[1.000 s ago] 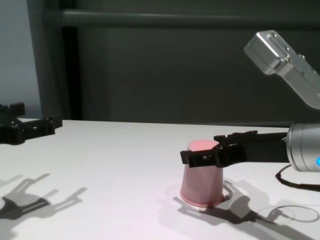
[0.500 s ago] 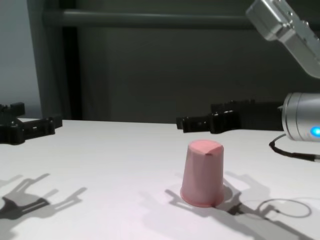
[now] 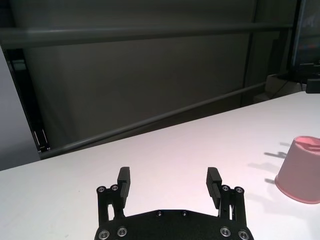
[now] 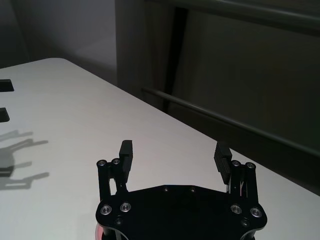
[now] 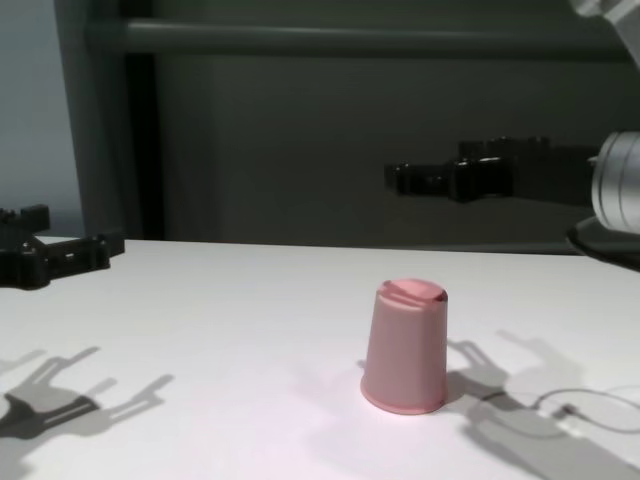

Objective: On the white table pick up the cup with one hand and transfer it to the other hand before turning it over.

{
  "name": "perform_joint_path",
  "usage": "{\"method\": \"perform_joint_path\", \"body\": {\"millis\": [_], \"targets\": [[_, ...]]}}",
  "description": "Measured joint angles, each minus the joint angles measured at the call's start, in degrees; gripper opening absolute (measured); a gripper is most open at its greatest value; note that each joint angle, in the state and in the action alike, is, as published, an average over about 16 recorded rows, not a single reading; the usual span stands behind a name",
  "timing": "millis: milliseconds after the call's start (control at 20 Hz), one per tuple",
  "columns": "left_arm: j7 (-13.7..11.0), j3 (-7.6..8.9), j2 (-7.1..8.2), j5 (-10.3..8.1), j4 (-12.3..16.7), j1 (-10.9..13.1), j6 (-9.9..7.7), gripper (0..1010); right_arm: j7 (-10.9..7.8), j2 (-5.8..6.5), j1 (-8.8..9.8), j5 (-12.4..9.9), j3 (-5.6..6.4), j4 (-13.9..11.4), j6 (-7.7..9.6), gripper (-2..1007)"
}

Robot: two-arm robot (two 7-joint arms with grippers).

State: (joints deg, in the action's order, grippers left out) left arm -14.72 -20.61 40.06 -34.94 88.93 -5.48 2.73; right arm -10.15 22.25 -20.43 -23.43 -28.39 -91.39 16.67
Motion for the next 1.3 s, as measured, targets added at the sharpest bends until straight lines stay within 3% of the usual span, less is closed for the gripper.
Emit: {"method": "perform_joint_path", "body": {"millis": [350, 650, 1300], "targets": [[0.0, 0.0, 0.0, 0.0, 0.0, 0.0, 0.0, 1003, 3.72, -0.14, 3.63, 1.2, 3.96, -1.3, -2.91, 1000], [0.0, 0.0, 0.0, 0.0, 0.0, 0.0, 0.0, 1003, 5.85, -0.11, 6.79, 1.8, 6.64, -2.1, -4.13, 1000], [0.0, 0.0, 0.0, 0.0, 0.0, 0.0, 0.0, 1003, 7.91, -0.4, 11.88, 2.8, 10.35, -3.5, -4.78, 1000]]}}
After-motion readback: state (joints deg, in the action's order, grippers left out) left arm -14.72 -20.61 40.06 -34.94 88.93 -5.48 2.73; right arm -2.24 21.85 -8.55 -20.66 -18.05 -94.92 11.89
